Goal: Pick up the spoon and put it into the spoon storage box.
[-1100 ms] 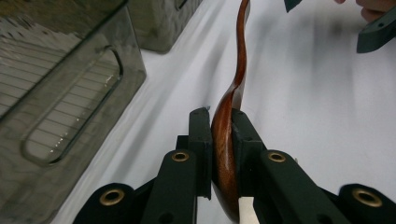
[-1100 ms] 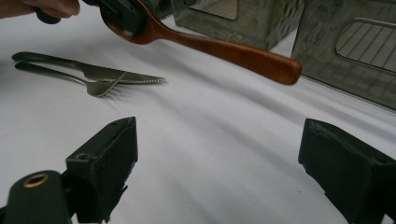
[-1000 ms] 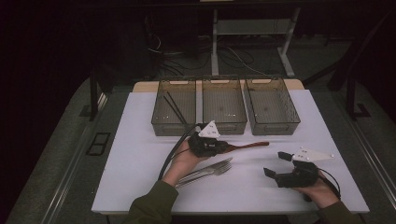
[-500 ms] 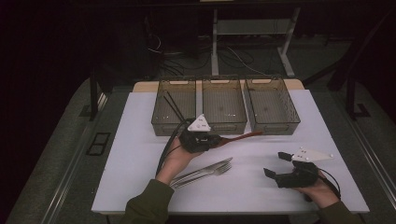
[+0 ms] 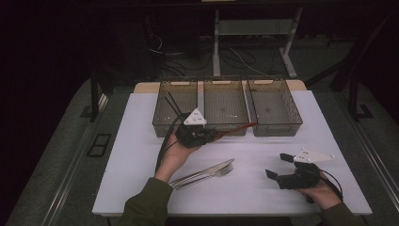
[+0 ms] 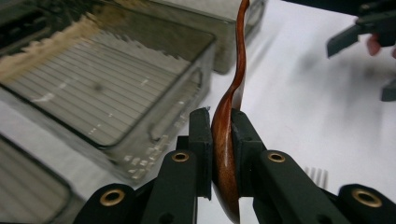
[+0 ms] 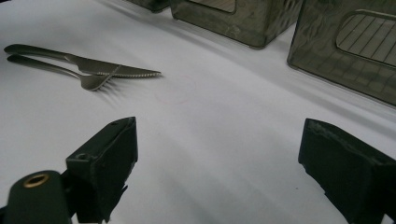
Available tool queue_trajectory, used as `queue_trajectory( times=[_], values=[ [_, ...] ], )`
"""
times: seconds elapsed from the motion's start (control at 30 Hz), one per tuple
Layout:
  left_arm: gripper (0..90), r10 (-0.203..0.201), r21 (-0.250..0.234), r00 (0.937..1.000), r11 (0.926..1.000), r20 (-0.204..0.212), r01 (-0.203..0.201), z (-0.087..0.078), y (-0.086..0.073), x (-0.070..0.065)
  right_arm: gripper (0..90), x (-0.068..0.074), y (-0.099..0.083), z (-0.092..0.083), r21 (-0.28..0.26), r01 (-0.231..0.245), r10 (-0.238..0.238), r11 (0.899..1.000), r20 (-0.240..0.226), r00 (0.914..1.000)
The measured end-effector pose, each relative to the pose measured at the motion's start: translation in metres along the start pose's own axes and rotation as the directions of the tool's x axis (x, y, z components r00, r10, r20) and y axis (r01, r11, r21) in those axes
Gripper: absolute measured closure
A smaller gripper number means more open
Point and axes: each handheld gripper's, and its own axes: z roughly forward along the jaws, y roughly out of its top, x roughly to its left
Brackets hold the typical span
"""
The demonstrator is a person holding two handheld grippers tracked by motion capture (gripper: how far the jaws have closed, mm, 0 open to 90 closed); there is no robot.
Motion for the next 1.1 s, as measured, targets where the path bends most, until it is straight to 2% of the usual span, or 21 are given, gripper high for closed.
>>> queue_trajectory(
  times=[0.23,0.3,0.33,0.5,0.57,0.73,0.87,0.97,1.0,1.1],
  values=[
    [81.0,-0.031,-0.009,0.9978,0.9995,-0.059,0.031,-0.005,0.013,0.019,12.1,-0.001,0.000,0.000,-0.004,0.007,-0.007,1.000,0.005,1.0000],
    [81.0,-0.025,0.005,0.9970,0.9997,-0.074,0.026,-0.007,0.017,0.024,12.1,-0.001,0.000,0.000,-0.006,0.004,-0.004,1.000,0.004,1.0000],
    [81.0,-0.043,-0.006,0.9956,0.9991,-0.084,0.042,-0.005,0.018,0.025,12.1,-0.001,0.000,0.000,-0.006,0.003,-0.003,1.000,0.003,1.0000],
    [81.0,-0.062,0.009,0.9907,0.9979,-0.121,0.064,0.000,0.027,0.036,12.1,-0.001,0.000,0.000,-0.005,0.008,-0.008,1.000,0.003,1.0000],
    [81.0,-0.061,0.028,0.9889,0.9975,-0.135,0.065,0.002,0.030,0.040,12.1,-0.001,0.000,-0.001,-0.006,0.005,-0.005,1.000,0.002,1.0000],
    [81.0,-0.073,0.049,0.9823,0.9954,-0.172,0.083,0.010,0.039,0.048,12.1,-0.001,0.000,-0.001,-0.007,0.004,-0.004,1.000,0.003,1.0000],
    [80.9,-0.096,0.040,0.9758,0.9936,-0.196,0.106,0.019,0.043,0.054,12.1,-0.001,0.000,-0.002,-0.008,0.007,-0.007,1.000,0.000,1.0000],
    [80.9,-0.080,0.055,0.9730,0.9940,-0.216,0.094,0.028,0.047,0.059,12.1,-0.001,0.000,-0.002,-0.013,-0.002,0.002,1.000,-0.002,1.0000],
    [80.9,-0.097,0.059,0.9693,0.9918,-0.226,0.113,0.031,0.047,0.060,12.1,-0.001,0.000,-0.002,-0.011,-0.002,0.002,1.000,-0.003,1.0000],
    [80.9,-0.117,0.064,0.9630,0.9886,-0.243,0.137,0.040,0.047,0.065,12.1,0.000,0.000,-0.002,-0.011,0.003,-0.003,1.000,-0.006,1.0000]
  ],
)
